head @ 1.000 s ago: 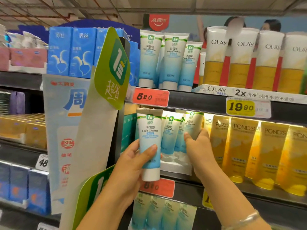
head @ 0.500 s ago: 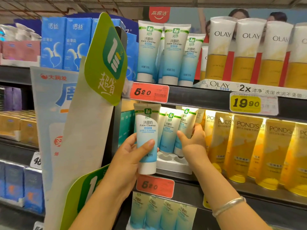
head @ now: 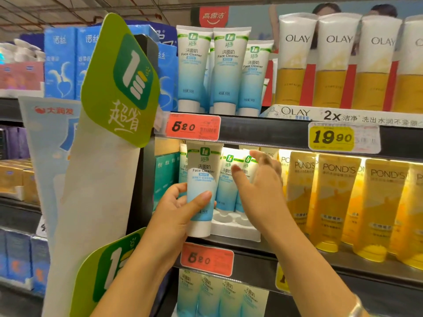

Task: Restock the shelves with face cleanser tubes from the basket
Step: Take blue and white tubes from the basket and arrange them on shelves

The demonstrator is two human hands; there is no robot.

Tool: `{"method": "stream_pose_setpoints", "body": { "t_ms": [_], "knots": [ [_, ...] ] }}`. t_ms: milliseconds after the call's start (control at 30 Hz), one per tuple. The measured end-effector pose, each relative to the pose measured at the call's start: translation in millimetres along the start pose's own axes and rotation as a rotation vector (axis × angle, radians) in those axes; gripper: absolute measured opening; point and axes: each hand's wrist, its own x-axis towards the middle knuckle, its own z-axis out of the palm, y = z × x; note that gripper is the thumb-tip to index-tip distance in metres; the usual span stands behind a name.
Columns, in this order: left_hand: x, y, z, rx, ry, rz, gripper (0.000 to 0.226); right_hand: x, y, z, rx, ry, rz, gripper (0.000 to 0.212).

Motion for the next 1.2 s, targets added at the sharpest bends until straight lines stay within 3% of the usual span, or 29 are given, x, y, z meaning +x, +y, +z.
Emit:
{"method": "stream_pose_setpoints", "body": {
  "t_ms": [67,133,200,267,467,567,833,1033,1200],
  "knots": [
    [1,1,0,0.042,-0.007,0.019,0.048,3,-12,-2,0.095,-0.079,-0.062,0.039],
    [1,3,1,0.097,-0.013,0.035,0.048,6,-19,0,0.246,-0.246,0.008,0.031],
    [2,4,0,0.136,0.001,0.047,0.047,8,-20,4,0.437,-0.452,0.126,0.010],
    [4,4,-2,0.203,0.041,0.075,0.044,10,-14,10,0.521,-0.535,0.174,0.011],
    [12,-7,-8,0.710,0.269,0.295,0.047,15,-10,31,0.586,-0.387,0.092,0.024],
    [14,-13,-9,0.829,0.328,0.370,0.047,14,-10,40,0.601,-0.333,0.063,0.023],
    [16,-17,-6,0.889,0.424,0.360,0.053,13,-9,61,0.546,-0.257,0.018,0.036],
    [16,-16,-5,0.905,0.465,0.255,0.046,14,-10,72,0.431,-0.246,-0.024,0.042],
    [15,-14,-2,0.937,0.453,0.127,0.035,14,-4,79,0.409,-0.276,0.061,0.038]
  ]
}}
